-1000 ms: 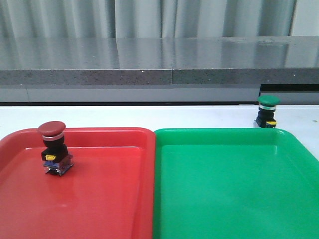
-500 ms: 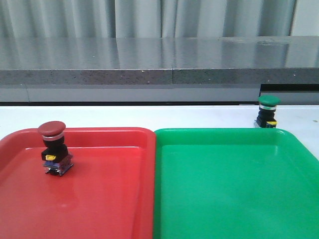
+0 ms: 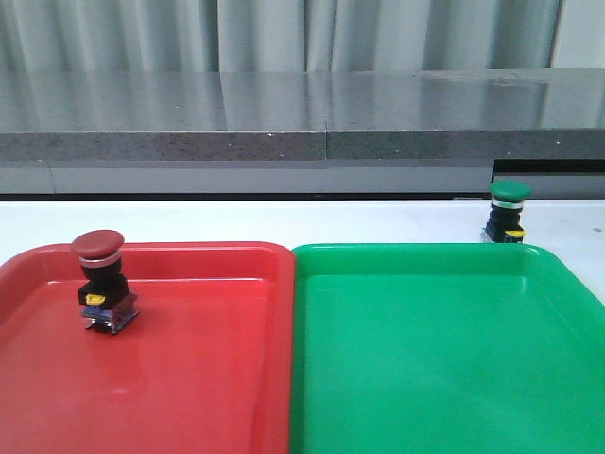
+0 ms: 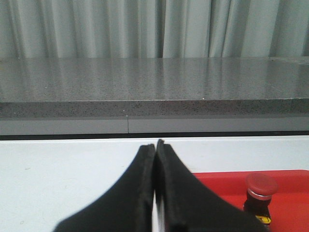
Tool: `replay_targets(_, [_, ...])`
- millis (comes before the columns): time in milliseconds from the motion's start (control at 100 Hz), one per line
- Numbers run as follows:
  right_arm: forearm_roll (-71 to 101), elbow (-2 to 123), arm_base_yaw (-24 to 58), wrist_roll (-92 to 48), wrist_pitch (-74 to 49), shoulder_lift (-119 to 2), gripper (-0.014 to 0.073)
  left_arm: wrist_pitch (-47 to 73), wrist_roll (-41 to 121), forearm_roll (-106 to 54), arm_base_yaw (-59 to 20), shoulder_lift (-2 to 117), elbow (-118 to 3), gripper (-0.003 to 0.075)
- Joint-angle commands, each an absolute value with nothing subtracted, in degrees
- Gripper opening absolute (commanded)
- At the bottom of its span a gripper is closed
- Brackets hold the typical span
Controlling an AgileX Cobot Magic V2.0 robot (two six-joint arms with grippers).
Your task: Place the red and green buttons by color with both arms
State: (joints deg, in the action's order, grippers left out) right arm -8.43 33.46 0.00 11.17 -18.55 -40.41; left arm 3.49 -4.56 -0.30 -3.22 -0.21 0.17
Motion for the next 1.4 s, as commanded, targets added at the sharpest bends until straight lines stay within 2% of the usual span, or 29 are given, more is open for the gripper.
replay_targets(0, [-9.1,39.6,1.6,10.9,-16.7,-47.5,-0.0064,-1.4,-4.4,-0.9,-3.1,-2.1,0.8,-0.0020])
replay_targets(220, [-5.7,51.3,4.4,10.9,-27.7,-63.1,-0.0057,-1.4,-4.4,-0.9,-3.1,-2.1,0.8,-0.0020])
replay_targets(290, [-5.7,54.6,5.0,10.9,-30.5,-67.8,-0.0013,-1.4,-4.4,-0.9,-3.1,-2.1,0.8,-0.0020])
replay_targets(380, [-5.0,59.0,5.7,10.9,-34.9,-73.9,0.0113,-1.4,-4.4,-0.9,-3.1,-2.1,0.8,-0.0020])
replay_targets(500, [-3.2,64.4,6.7,10.9,-39.1,-81.4,0.0370,-1.4,-4.4,-0.9,-3.1,-2.1,0.8,-0.0020])
replay_targets(550, [-1.4,66.6,6.7,10.9,-40.2,-84.6,0.0453,-1.4,-4.4,-0.9,-3.1,-2.1,0.8,-0.0020])
replay_targets(620, [0.7,69.5,6.7,10.9,-41.4,-88.2,0.0515,-1.4,-4.4,-0.9,-3.1,-2.1,0.8,-0.0020])
replay_targets(1070, [3.0,87.2,6.7,10.7,-49.1,-104.5,0.0520,-1.4,-4.4,-0.9,-3.1,-2.1,0.8,-0.0020])
replay_targets(1390, [5.1,92.1,6.7,9.7,-51.7,-110.7,0.0520,-1.4,-4.4,-0.9,-3.1,-2.1,0.8,-0.0020])
